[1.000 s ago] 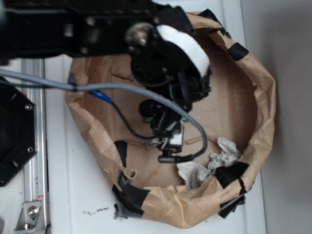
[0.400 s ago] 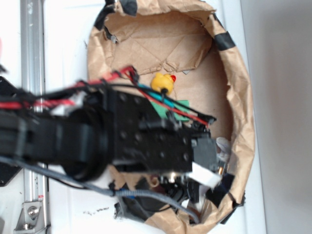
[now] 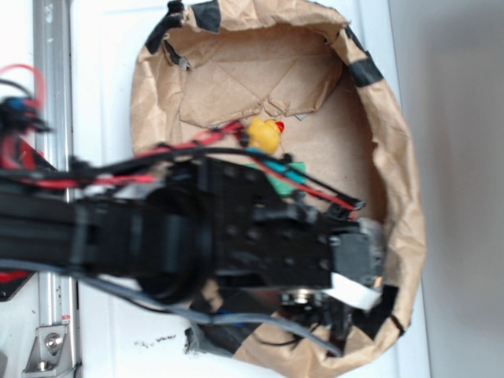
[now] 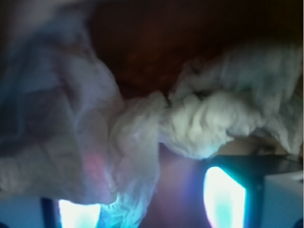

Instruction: Grab the white paper.

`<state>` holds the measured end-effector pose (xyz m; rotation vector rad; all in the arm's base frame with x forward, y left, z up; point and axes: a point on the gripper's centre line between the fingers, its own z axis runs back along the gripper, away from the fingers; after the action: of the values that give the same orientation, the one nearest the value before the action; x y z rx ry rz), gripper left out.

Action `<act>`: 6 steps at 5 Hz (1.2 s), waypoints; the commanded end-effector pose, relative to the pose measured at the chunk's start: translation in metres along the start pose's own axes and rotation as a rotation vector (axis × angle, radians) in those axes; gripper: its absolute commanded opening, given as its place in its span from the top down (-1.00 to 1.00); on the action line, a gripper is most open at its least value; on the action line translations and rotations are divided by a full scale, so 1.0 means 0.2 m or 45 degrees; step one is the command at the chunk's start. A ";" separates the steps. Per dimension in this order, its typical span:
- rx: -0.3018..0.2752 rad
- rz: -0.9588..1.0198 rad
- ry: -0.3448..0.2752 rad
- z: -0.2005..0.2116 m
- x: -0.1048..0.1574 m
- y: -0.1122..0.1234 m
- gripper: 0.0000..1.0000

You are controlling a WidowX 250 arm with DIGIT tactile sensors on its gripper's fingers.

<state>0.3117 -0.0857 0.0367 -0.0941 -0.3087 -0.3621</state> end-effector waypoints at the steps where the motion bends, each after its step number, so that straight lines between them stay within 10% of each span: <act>1: 0.097 0.182 0.062 0.06 0.05 0.15 1.00; 5: 0.285 0.694 0.049 0.77 -0.16 0.33 1.00; 6: 0.203 1.008 -0.023 0.88 -0.17 0.25 1.00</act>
<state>0.2443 0.0067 0.1696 -0.0352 -0.2281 0.4442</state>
